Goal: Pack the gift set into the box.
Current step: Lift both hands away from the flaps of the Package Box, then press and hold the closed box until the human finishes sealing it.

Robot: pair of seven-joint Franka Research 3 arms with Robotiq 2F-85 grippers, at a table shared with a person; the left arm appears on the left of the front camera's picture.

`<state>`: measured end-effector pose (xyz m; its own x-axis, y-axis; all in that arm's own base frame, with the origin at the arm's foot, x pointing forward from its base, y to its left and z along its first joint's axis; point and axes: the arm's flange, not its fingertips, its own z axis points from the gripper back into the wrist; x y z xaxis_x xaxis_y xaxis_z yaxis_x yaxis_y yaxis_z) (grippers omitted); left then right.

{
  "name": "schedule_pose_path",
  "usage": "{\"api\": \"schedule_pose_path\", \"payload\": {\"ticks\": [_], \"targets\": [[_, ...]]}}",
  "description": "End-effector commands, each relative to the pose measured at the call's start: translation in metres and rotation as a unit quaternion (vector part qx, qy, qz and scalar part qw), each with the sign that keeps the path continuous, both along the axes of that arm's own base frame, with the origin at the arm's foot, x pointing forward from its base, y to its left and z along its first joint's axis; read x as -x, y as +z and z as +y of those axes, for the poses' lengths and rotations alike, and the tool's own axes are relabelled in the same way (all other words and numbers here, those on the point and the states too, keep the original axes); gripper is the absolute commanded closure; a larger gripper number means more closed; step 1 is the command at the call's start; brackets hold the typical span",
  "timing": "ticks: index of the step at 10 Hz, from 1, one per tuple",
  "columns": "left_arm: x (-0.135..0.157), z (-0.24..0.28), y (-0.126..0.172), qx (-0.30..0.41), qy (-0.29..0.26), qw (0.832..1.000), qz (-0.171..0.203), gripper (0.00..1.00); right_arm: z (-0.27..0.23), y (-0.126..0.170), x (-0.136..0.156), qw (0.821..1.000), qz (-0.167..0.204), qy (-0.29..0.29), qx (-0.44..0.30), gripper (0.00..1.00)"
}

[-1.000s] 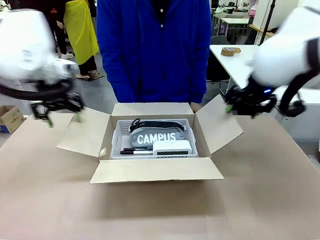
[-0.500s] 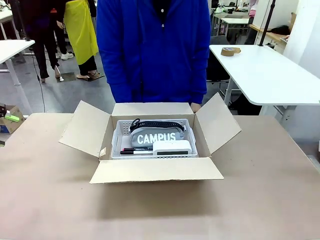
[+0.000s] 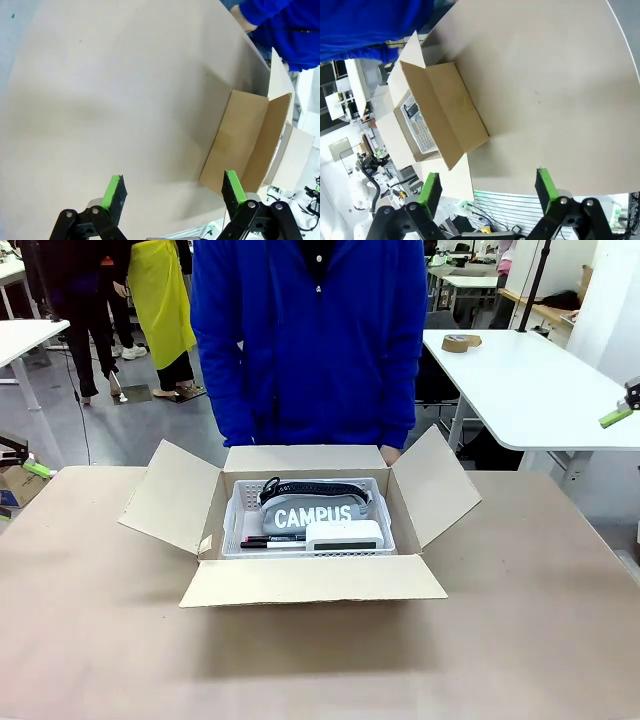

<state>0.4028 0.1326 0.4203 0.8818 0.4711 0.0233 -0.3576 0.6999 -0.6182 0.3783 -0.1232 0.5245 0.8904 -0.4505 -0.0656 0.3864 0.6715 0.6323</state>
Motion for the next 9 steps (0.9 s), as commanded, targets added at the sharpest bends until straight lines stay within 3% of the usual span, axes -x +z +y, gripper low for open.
{"api": "schedule_pose_path", "payload": {"ticks": [1,9], "targets": [[0.0057,0.0033,-0.0003,-0.001,0.006,1.000,0.005,0.00,-0.0085,-0.0066,0.0051,1.000,-0.003,-0.012,0.000,0.00],[0.0057,0.0033,-0.0003,-0.001,0.006,1.000,0.005,0.00,-0.0085,-0.0066,0.0051,1.000,-0.003,-0.012,0.000,0.00]]}}
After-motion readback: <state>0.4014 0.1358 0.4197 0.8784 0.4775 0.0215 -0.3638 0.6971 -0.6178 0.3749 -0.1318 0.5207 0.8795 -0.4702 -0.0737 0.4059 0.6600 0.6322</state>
